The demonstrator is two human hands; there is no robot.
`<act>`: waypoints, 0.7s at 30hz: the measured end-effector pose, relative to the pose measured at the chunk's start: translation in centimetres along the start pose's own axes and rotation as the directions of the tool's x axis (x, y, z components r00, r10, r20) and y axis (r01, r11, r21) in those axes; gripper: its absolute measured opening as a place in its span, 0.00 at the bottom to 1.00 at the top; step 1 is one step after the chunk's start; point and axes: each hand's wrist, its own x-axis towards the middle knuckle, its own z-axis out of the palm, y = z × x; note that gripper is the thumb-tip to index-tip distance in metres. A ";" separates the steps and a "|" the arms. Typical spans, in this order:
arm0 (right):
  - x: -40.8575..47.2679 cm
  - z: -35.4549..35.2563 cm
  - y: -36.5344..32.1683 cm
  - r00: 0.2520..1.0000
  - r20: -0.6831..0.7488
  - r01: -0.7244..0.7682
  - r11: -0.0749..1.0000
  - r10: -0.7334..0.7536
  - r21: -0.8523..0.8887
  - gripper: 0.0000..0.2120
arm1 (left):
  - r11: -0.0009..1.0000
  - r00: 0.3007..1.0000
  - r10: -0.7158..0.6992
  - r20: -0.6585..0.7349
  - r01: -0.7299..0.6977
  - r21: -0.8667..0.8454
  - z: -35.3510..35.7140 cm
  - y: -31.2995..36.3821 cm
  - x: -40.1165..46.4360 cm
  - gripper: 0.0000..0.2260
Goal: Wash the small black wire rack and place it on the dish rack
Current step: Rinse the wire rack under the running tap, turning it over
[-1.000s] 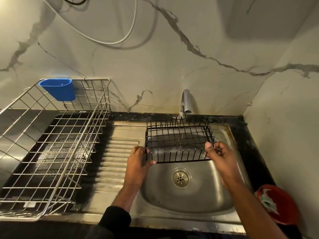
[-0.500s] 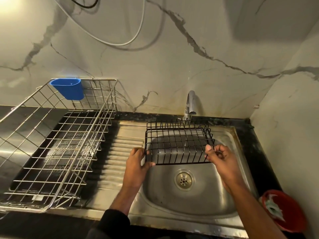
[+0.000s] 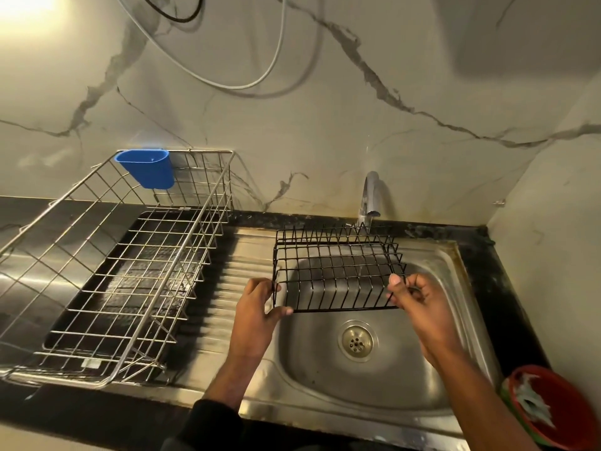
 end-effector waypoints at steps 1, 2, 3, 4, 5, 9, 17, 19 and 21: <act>0.0 0.0 0.0 1.000 0.002 -0.001 1.000 0.001 0.000 0.22 | 1.000 1.000 -0.002 0.000 0.002 -0.001 0.0 -0.1 0.0 0.19; 0.0 0.0 0.0 1.000 0.004 -0.003 1.000 0.003 -0.003 0.21 | 1.000 1.000 -0.004 0.000 0.004 -0.003 -0.1 -0.1 0.0 0.20; 0.0 0.1 0.0 1.000 0.010 -0.004 1.000 0.004 -0.006 0.21 | 1.000 1.000 -0.005 -0.002 0.005 -0.005 -0.1 -0.2 -0.1 0.19; 0.0 0.1 -0.1 1.000 0.017 -0.006 1.000 0.006 -0.007 0.21 | 1.000 1.000 -0.005 -0.003 0.005 -0.005 -0.1 -0.3 -0.1 0.19; -0.1 0.1 -0.1 1.000 0.024 -0.009 1.000 0.009 -0.008 0.21 | 1.000 1.000 -0.004 -0.005 0.004 -0.002 -0.1 -0.4 -0.2 0.19; -0.2 0.3 -0.3 0.999 0.039 -0.017 1.000 0.018 -0.010 0.20 | 1.000 1.000 -0.023 -0.012 0.023 -0.009 -0.2 -0.8 -0.4 0.19; -0.5 0.3 -0.5 0.999 0.049 -0.010 1.000 0.010 -0.002 0.19 | 0.999 0.999 -0.043 -0.020 0.042 -0.008 -0.3 -0.6 -1.2 0.19; -0.6 0.2 -0.4 0.998 0.059 -0.007 1.000 0.008 -0.016 0.21 | 0.999 0.999 -0.042 -0.024 0.042 -0.011 -0.4 -0.3 -1.4 0.19; -0.6 0.1 -0.4 0.998 0.067 0.004 0.999 -0.002 -0.033 0.22 | 0.999 0.998 -0.047 -0.030 0.047 -0.007 -0.5 -0.1 -1.6 0.19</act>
